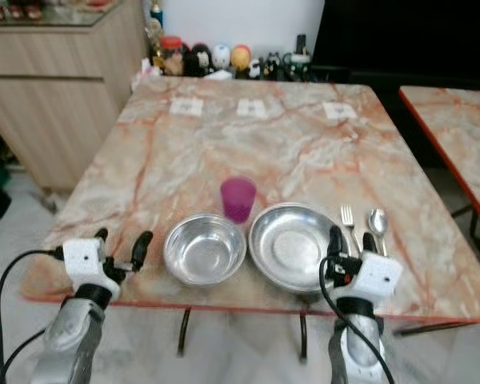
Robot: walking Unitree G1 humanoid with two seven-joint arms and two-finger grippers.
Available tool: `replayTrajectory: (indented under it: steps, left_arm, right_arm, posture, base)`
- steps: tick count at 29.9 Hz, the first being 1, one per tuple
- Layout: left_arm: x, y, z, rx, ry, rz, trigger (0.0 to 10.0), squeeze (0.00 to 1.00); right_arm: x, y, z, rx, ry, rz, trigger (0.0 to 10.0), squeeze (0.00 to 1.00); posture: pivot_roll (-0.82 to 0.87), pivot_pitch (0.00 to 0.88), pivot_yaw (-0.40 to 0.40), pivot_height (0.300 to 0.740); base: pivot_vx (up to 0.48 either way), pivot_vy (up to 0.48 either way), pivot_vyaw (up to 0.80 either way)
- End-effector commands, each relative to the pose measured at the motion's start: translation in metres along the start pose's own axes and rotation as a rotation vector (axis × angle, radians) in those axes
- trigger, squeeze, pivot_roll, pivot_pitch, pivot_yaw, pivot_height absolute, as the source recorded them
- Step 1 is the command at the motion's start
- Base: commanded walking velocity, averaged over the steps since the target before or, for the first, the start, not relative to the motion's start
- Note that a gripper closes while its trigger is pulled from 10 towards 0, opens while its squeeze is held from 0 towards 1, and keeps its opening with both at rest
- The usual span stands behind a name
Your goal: Setting the table
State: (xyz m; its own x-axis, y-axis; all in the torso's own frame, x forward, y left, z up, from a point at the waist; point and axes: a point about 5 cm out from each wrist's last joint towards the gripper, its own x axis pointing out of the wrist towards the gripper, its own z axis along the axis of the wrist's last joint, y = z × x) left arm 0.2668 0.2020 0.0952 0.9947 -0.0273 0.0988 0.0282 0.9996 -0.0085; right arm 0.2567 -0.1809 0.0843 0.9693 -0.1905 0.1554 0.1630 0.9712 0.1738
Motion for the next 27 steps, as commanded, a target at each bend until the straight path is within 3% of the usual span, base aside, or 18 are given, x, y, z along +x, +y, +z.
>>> replayTrajectory:
  steps: [1, 6, 7, 8, 9, 13, 18, 19, 24, 25, 27]
  left_arm:
    - [-0.002, 0.003, -0.003, -0.001, 0.016, 0.015, 10.0, 0.0]
    - [-0.003, 0.004, -0.004, 0.001, 0.019, 0.02, 10.0, 0.0]
    - [-0.003, 0.004, -0.004, 0.0, 0.019, 0.023, 10.0, 0.0]
    - [-0.004, 0.004, -0.004, 0.0, 0.019, 0.025, 10.0, 0.0]
    - [-0.004, 0.005, -0.004, 0.0, 0.02, 0.027, 10.0, 0.0]
    - [-0.004, 0.005, -0.004, 0.002, 0.02, 0.029, 10.0, 0.0]
    - [-0.005, 0.008, -0.004, 0.005, 0.02, 0.036, 10.0, 0.0]
    - [-0.005, 0.008, -0.005, 0.005, 0.022, 0.037, 10.0, 0.0]
    - [-0.004, 0.009, -0.004, 0.012, 0.022, 0.037, 10.0, 0.0]
    - [-0.003, 0.013, -0.003, 0.022, 0.017, 0.048, 10.0, 0.0]
    - [-0.001, 0.021, 0.0, 0.038, 0.009, 0.067, 10.0, 0.0]
  right_arm:
    - [0.0, -0.001, 0.006, -0.004, -0.018, 0.0, 10.0, 0.0]
    - [0.001, -0.001, 0.012, 0.014, -0.038, -0.004, 10.0, 0.0]
    - [0.002, -0.001, 0.014, 0.023, -0.042, -0.001, 10.0, 0.08]
    - [0.003, -0.001, 0.015, 0.027, -0.044, 0.002, 10.0, 0.08]
    - [0.004, 0.001, 0.018, 0.041, -0.046, 0.024, 10.0, 0.84]
    - [0.004, 0.003, 0.021, 0.056, -0.04, 0.046, 10.0, 0.93]
    - [0.0, -0.004, 0.032, 0.103, -0.012, -0.006, 10.0, 0.87]
    - [-0.004, -0.007, 0.033, 0.121, 0.005, -0.014, 10.0, 0.0]
    - [-0.013, -0.013, 0.024, 0.117, 0.126, -0.018, 10.0, 0.0]
    - [-0.016, -0.014, 0.022, 0.143, 0.151, -0.008, 10.0, 0.0]
    - [-0.019, -0.02, 0.012, 0.095, 0.248, -0.011, 10.0, 0.0]
  posture:
    - [0.09, 0.074, -0.065, 0.74]
    - [0.09, 0.074, -0.065, 0.74]
    - [0.08, 0.076, -0.064, 0.74]
    - [0.08, 0.076, -0.064, 0.74]
    - [0.09, 0.077, -0.066, 0.74]
    - [0.09, 0.078, -0.067, 0.74]
    - [0.08, 0.081, -0.072, 0.74]
    - [0.08, 0.081, -0.072, 0.74]
    - [0.07, 0.081, -0.071, 0.74]
    - [0.07, 0.081, -0.072, 0.74]
    - [0.07, 0.081, -0.073, 0.74]
  base:
    - [0.0, 0.0, 0.0]
    - [0.0, 0.0, 0.0]
    - [0.0, 0.0, 0.0]
    - [0.0, 0.0, 0.0]
    - [0.0, 0.0, 0.0]
    - [0.0, 0.0, 0.0]
    - [0.0, 0.0, 0.0]
    - [0.0, 0.0, 0.0]
    - [0.0, 0.0, 0.0]
    - [0.0, 0.0, 0.0]
    - [0.0, 0.0, 0.0]
